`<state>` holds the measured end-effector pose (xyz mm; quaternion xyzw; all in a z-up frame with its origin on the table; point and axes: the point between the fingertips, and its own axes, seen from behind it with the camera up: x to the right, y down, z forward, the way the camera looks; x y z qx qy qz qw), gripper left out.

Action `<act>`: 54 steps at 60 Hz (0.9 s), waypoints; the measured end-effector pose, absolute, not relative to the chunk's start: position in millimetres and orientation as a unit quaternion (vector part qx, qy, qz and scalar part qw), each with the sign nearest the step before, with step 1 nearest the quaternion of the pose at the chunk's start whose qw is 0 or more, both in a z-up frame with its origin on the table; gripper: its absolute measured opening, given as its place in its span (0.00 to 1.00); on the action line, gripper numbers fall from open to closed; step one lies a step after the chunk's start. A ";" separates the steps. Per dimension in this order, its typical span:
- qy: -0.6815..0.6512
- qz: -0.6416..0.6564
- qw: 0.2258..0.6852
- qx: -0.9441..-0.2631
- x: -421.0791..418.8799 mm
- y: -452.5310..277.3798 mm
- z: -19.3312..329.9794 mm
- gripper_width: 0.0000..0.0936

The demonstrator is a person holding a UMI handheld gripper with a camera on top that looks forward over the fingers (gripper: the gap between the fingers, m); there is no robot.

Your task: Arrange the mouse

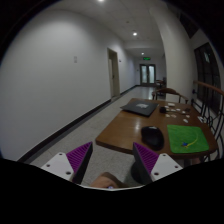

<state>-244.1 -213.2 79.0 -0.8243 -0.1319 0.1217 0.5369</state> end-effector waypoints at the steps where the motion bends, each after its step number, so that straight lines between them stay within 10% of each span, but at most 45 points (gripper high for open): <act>1: -0.129 0.117 0.539 -0.824 -240.7 -211.2 78.8 0.88; 40: -0.086 0.016 0.517 -0.851 -99.0 -1.0 5.5 0.82; 45: -0.081 0.007 0.506 -0.859 -101.3 16.5 1.6 0.47; 54: -0.077 0.017 0.519 -0.851 -104.9 23.1 5.2 0.32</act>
